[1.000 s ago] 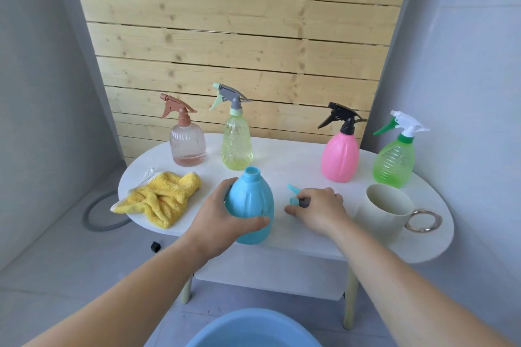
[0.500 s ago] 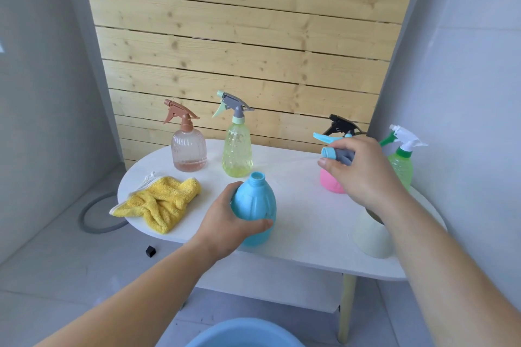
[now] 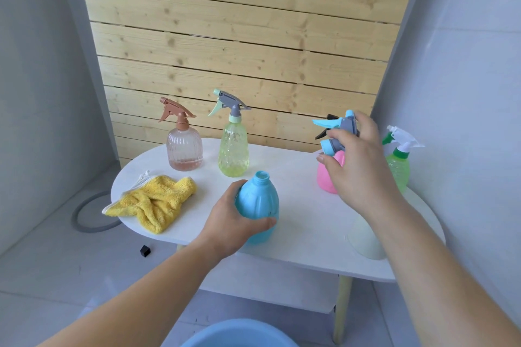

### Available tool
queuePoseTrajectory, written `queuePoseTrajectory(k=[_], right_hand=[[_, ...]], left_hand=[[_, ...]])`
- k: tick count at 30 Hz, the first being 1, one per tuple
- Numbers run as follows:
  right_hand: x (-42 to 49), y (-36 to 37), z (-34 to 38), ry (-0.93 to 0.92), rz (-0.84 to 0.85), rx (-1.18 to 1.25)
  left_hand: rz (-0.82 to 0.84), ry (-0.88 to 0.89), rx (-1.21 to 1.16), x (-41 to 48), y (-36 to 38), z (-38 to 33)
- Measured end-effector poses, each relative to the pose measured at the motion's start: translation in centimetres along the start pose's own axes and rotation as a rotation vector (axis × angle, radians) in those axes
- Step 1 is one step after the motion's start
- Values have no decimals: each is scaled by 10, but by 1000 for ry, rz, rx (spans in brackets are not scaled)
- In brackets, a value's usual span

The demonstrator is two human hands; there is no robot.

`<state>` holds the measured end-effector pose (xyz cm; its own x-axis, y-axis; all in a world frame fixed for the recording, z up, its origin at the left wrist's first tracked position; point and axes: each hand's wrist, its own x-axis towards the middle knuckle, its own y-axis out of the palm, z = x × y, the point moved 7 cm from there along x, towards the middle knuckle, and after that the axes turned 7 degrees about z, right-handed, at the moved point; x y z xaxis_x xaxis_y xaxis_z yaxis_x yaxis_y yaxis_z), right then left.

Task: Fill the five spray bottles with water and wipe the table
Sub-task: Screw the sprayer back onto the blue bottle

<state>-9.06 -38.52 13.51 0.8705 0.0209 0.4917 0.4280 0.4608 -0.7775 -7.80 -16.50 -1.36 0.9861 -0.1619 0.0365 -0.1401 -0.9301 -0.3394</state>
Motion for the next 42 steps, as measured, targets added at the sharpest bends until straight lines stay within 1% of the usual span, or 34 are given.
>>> queuePoseTrajectory(k=[4, 6, 9, 11, 15, 23, 25, 28, 30, 34, 39, 42], right_hand=[[2, -1, 24, -147, -71, -21], [1, 1, 38, -211, -78, -41], [0, 14, 58, -330, -7, -24], [-1, 27, 64, -351, 69, 2], [-2, 49, 64, -320, 177, 117], [0, 76, 56, -259, 266, 310], [1, 77, 55, -209, 275, 413], [1, 79, 47, -88, 306, 536], [1, 82, 42, -65, 353, 536], [-1, 88, 40, -71, 455, 485], [-1, 91, 36, -42, 455, 503], [0, 92, 34, -21, 448, 585]], left_hand=[[2, 3, -12, 5, 6, -3], [4, 8, -16, 8, 10, -4], [9, 12, -27, 12, 15, -6], [17, 18, -35, 14, 18, -7], [39, 31, -54, 17, 21, -8], [104, 37, -43, 20, 23, -7], [131, 31, -36, 21, 22, -4], [164, 11, -2, 21, 21, 0], [173, 1, 13, 21, 20, 2], [158, 42, 52, 20, 18, 1], [125, 32, 31, 19, 18, 3], [109, 13, 76, 19, 19, 3]])
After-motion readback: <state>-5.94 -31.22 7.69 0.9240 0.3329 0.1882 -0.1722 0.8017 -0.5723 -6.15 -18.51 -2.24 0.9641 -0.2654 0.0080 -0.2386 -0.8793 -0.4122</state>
